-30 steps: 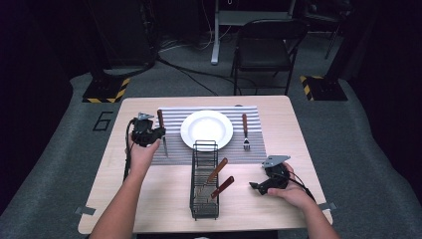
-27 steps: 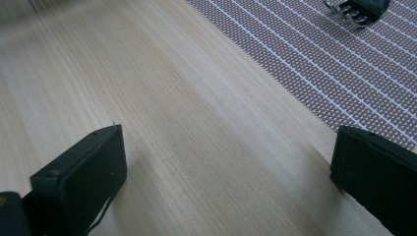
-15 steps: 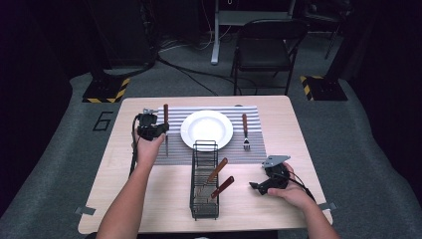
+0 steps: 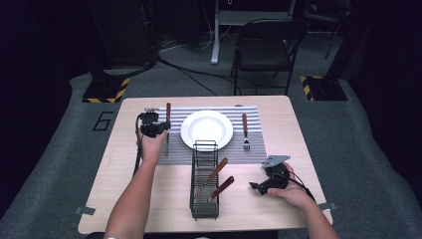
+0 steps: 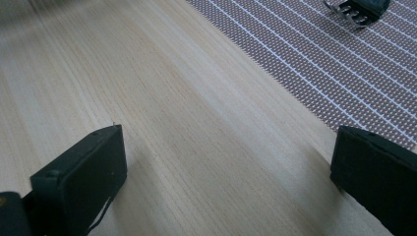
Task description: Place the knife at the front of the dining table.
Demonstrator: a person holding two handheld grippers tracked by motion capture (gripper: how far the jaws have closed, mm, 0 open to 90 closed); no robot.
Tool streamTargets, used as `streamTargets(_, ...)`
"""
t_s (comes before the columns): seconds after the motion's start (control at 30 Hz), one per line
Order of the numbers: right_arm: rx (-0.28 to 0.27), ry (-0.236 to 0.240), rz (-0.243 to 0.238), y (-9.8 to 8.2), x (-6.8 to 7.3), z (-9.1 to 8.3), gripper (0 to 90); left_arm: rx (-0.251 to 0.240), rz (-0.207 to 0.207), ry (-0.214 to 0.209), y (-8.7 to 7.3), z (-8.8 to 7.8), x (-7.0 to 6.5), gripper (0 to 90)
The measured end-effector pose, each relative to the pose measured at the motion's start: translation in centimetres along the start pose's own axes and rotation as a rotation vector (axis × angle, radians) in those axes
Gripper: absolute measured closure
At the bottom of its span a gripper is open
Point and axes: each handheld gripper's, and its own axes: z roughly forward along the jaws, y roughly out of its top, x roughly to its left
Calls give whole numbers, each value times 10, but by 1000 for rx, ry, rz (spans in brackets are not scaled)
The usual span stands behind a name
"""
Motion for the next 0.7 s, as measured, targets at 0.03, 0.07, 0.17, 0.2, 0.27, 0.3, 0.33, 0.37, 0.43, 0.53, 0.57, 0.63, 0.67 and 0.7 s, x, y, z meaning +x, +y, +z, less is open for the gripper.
streamTargets(0.03,1,0,0,0,0,0,0,-2,2,3,0,1,0,806)
streamTargets(0.07,0,0,0,0,0,0,0,-4,0,1,0,2,0,806)
streamTargets(0.17,0,0,0,0,0,0,0,-7,-16,3,-1,7,2,806)
streamTargets(0.2,2,1,-1,0,0,0,0,-5,-24,1,-2,8,2,806)
streamTargets(0.27,0,0,1,0,0,0,0,-8,-38,-1,-2,12,4,806)
streamTargets(0.3,1,0,0,0,0,0,0,-6,-46,-2,-2,14,5,805)
streamTargets(0.33,1,1,0,0,0,0,0,-6,-60,-1,-3,16,6,806)
streamTargets(0.37,0,0,0,0,0,0,0,-4,-66,0,-3,17,7,805)
streamTargets(0.43,0,1,0,0,0,0,0,-4,-81,3,-3,20,8,805)
streamTargets(0.53,0,1,-1,0,0,0,0,-7,-97,4,-5,23,10,805)
streamTargets(0.57,0,1,-1,0,0,0,0,-5,-98,2,-5,23,11,805)
streamTargets(0.63,0,1,-1,0,0,0,0,-2,-108,7,-5,25,12,805)
streamTargets(0.67,0,0,0,0,0,0,0,-8,-110,3,-6,27,12,805)
streamTargets(0.7,0,0,-1,0,0,0,0,-6,-103,3,-6,28,14,805)
